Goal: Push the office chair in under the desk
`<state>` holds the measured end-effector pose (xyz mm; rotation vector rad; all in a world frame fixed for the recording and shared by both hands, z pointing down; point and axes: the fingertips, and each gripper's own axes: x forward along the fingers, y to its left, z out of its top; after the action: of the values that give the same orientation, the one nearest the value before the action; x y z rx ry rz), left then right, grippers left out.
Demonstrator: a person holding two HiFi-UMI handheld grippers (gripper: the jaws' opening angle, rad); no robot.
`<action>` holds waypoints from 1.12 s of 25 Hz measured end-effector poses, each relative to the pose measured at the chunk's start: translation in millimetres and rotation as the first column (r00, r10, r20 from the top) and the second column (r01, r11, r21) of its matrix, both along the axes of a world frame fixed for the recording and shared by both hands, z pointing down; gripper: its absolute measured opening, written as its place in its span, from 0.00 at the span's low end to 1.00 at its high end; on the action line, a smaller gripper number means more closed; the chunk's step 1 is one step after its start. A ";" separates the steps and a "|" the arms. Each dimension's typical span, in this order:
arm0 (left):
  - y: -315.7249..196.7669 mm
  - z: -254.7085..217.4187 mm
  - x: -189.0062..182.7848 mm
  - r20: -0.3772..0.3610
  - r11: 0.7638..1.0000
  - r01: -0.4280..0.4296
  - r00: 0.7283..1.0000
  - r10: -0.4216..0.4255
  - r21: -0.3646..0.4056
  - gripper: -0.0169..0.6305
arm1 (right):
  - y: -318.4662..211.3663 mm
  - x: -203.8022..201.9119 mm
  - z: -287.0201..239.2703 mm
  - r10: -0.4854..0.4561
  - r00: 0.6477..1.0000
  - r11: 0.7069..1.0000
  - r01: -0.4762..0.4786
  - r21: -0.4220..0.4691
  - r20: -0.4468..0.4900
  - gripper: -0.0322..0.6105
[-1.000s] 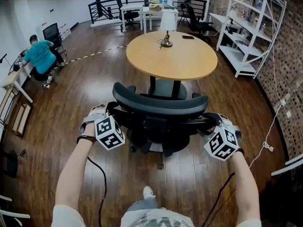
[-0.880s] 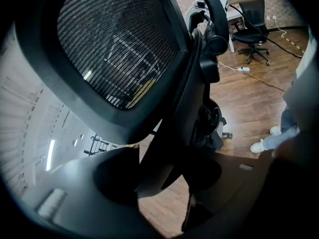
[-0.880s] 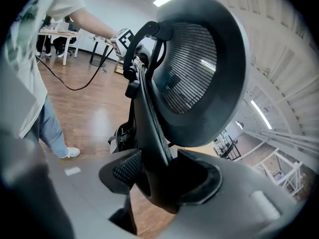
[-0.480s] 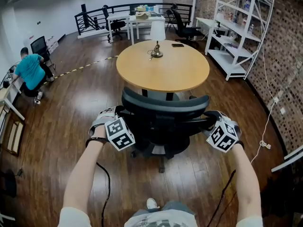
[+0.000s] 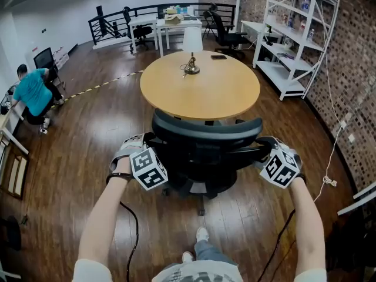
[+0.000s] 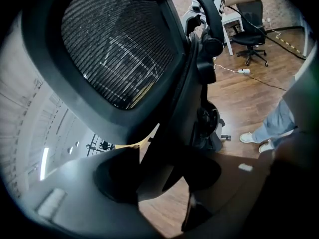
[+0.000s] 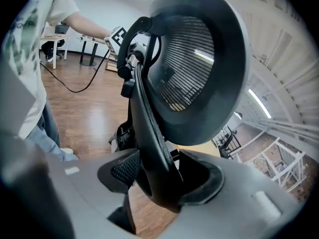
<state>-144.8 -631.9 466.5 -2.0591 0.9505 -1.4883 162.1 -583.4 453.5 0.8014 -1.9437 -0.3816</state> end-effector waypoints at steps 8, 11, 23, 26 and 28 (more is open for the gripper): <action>5.6 4.1 2.4 -0.006 1.000 -0.010 1.000 0.010 0.015 0.42 | -2.4 3.6 3.7 -0.011 1.000 1.000 0.011 0.021 -0.005 0.42; 5.5 3.2 3.1 -0.010 1.000 -0.008 1.000 0.008 0.020 0.42 | -2.5 3.4 3.8 -0.001 1.000 0.999 0.001 0.043 -0.005 0.42; 28.2 -19.3 0.5 -0.151 0.993 -0.002 0.988 0.020 0.120 0.44 | 17.9 -8.5 -12.1 0.124 0.991 0.984 -0.129 0.120 0.044 0.46; 44.3 -34.4 0.1 -0.245 0.990 0.025 0.969 0.010 0.138 0.44 | 32.2 -13.5 -21.7 0.179 0.978 0.968 -0.194 0.156 0.104 0.46; 58.4 -41.6 3.3 -0.346 0.992 0.046 0.938 -0.002 0.117 0.43 | 44.8 -18.2 -27.5 0.218 0.961 0.955 -0.246 0.166 0.169 0.46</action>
<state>-141.4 -573.5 424.9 -2.2659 1.1697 -1.0630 143.9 -538.6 426.0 1.1992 -1.9417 -0.3722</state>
